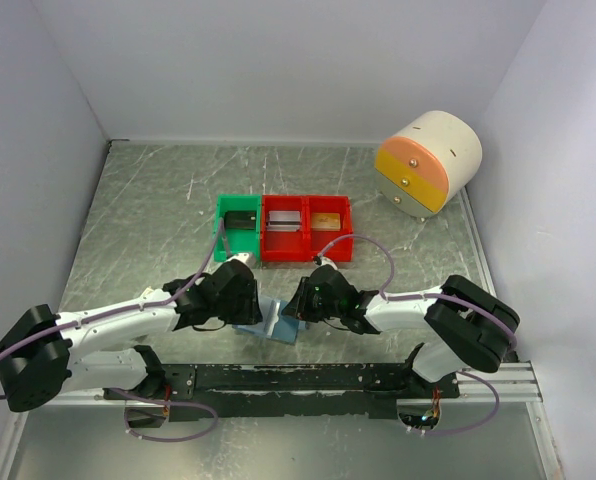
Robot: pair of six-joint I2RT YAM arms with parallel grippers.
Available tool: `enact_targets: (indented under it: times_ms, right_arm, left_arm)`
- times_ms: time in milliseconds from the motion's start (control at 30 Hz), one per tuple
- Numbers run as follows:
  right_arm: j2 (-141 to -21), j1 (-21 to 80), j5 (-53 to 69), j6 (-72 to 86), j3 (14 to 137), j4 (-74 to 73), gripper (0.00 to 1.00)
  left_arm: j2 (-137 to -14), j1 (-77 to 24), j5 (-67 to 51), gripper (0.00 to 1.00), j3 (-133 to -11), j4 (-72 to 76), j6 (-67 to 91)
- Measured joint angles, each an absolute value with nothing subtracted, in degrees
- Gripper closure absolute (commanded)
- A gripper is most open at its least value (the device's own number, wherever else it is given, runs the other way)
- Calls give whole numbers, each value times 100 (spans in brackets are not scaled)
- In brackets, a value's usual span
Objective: Take the credit cards out of the card holder
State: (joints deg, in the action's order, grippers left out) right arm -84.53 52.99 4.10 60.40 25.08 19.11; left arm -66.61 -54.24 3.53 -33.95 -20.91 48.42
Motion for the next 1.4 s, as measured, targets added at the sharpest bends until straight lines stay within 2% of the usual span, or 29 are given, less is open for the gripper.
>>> enact_targets:
  times_ms: [133,633,900,1167,1400]
  right_arm:
    - [-8453,5299,410,6038,2508,1909,78]
    - [-8451,5299,410,6040,2508,1914,77]
    - [-8453,5299,414,6040,2508,1922,77]
    - [-8449,5299,451,6045,2493,1992,73]
    - [-8423,5301,478,6108,2414,2154,61]
  left_arm:
    - [-6661,-5424,532,45,-3406,-2276,4842]
    - [-7000,-5424,558,52,-3411,-2270,4838]
    - [-7000,-5424,314,47,-3378,-1964,4840]
    - [-7192,-5424,-113,48,-3175,-1367,4858]
    - [-7218,-5424,-576,49,-2895,-569,5024]
